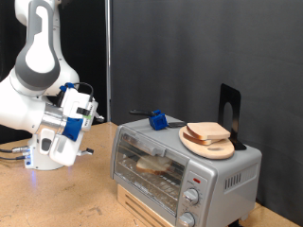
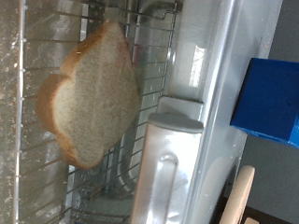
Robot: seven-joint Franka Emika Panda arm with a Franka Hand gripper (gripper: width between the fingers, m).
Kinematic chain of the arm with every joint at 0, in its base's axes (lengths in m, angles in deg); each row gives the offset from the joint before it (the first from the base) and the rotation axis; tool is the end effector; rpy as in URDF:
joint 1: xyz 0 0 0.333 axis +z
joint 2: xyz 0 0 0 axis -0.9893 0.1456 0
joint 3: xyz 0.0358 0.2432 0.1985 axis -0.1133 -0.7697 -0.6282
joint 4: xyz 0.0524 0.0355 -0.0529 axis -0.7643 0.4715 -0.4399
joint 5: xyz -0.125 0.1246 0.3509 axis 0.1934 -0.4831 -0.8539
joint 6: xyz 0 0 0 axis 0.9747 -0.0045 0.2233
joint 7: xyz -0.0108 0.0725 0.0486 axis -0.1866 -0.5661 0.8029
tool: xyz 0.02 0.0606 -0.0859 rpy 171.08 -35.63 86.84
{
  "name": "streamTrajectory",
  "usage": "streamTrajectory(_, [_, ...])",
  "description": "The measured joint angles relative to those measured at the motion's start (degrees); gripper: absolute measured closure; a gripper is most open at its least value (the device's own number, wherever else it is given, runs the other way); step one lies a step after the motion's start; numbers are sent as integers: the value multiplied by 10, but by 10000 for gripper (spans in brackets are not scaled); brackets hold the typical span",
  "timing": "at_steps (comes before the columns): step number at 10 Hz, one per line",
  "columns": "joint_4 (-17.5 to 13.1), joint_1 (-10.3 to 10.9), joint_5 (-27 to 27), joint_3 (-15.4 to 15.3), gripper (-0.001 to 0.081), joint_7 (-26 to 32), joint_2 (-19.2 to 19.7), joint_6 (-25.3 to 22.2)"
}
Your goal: Make a piece of toast with the oven
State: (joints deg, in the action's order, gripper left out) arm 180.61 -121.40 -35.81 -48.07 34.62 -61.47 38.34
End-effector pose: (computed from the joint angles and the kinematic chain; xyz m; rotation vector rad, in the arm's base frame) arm 0.3596 -0.0901 0.2929 -1.8611 0.7526 0.1432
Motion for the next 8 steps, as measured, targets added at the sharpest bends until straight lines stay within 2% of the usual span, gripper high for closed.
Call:
streamTrajectory(1, [-6,-1,54,1,-2,-26,0,-46])
streamTrajectory(3, [-45,-3,157,3,-2,-100,12,-144])
streamTrajectory(4, [-72,-3,168,3,-2,-131,33,-153])
streamTrajectory(5, [-95,-3,162,3,-2,-146,57,-145])
streamTrajectory(8, [-137,-3,104,5,-2,-148,106,-68])
